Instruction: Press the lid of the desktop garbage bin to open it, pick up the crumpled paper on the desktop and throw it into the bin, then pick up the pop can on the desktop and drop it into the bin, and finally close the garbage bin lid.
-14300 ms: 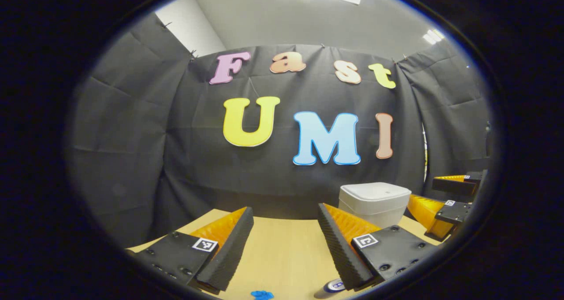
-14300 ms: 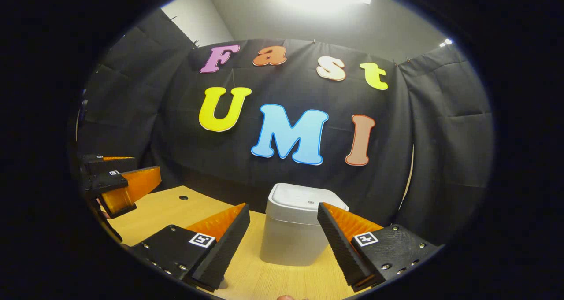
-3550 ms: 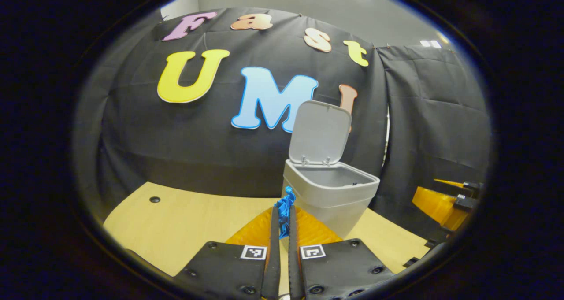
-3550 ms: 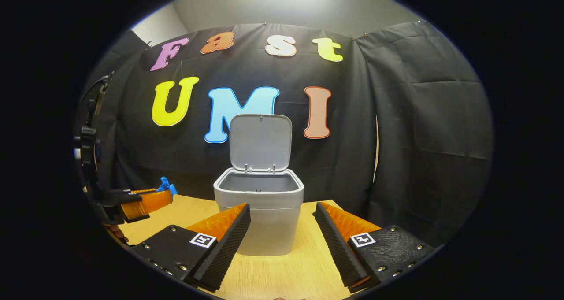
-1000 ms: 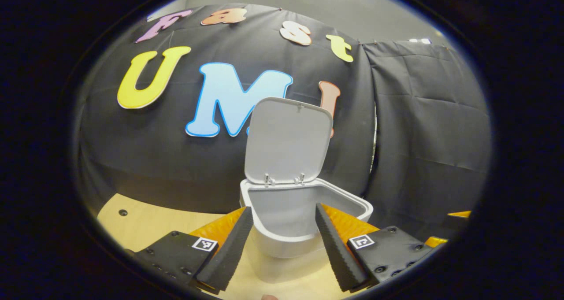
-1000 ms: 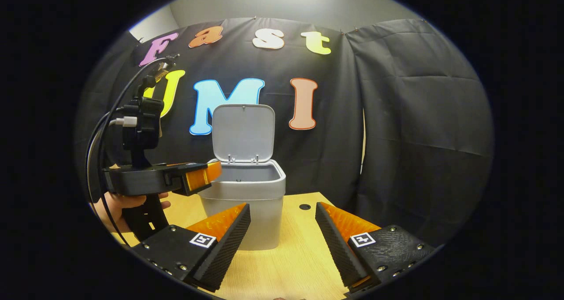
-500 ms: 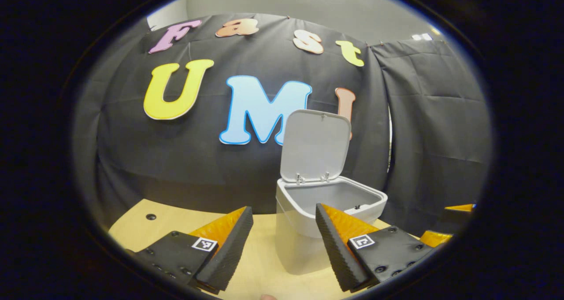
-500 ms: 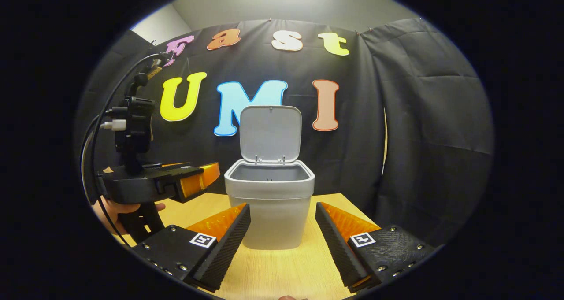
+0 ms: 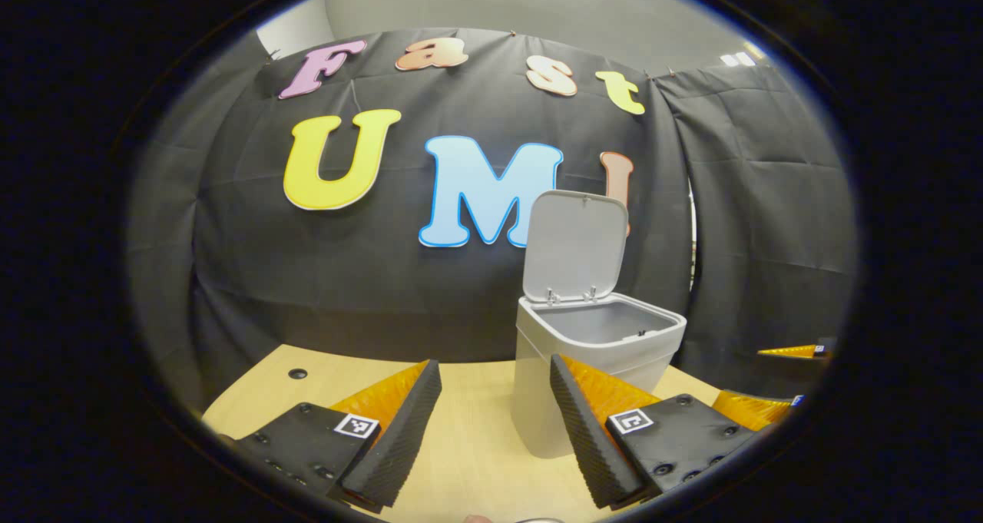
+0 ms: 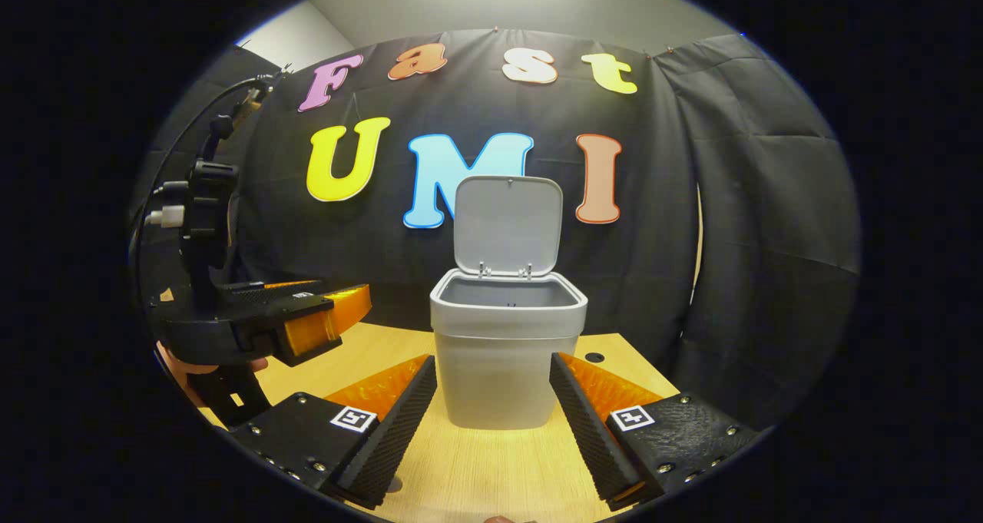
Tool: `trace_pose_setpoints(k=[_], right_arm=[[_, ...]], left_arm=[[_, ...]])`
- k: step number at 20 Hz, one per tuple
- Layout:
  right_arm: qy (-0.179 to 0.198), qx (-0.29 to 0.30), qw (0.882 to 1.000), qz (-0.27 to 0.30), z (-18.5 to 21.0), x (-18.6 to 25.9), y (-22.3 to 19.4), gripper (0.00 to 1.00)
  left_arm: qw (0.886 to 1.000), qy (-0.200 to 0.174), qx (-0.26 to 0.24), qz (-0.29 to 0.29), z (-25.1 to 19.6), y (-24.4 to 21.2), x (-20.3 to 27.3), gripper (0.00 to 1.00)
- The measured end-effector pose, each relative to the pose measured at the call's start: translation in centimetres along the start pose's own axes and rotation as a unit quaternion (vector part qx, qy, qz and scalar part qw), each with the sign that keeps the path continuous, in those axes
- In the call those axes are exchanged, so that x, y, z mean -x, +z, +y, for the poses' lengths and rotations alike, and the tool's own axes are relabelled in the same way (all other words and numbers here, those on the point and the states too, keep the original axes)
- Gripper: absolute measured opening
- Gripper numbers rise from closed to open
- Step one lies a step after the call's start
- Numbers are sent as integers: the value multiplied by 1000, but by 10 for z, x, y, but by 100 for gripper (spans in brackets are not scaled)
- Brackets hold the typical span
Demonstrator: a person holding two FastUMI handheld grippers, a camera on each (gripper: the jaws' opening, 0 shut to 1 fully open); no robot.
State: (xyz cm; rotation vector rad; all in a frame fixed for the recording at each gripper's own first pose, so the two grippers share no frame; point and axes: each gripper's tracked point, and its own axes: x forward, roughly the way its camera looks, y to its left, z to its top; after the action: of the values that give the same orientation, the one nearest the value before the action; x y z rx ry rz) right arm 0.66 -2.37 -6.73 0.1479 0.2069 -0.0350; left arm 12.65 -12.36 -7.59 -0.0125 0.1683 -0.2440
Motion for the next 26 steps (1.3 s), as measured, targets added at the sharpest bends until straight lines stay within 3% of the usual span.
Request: trace_pose_setpoints(k=[6,10,16,26], right_arm=[[30,8,999,17,29,1,-10,95],[47,3,999,26,49,1,-16,95],[82,4,994,69,86,3,-39,95],[116,3,982,148,138,8,-83,95]], left_arm=[[1000,22,-3,-8,32,3,33,92],[999,35,0,-15,52,6,53,95],[998,54,-14,-15,83,-1,87,92],[998,61,-13,-13,126,-7,129,94]])
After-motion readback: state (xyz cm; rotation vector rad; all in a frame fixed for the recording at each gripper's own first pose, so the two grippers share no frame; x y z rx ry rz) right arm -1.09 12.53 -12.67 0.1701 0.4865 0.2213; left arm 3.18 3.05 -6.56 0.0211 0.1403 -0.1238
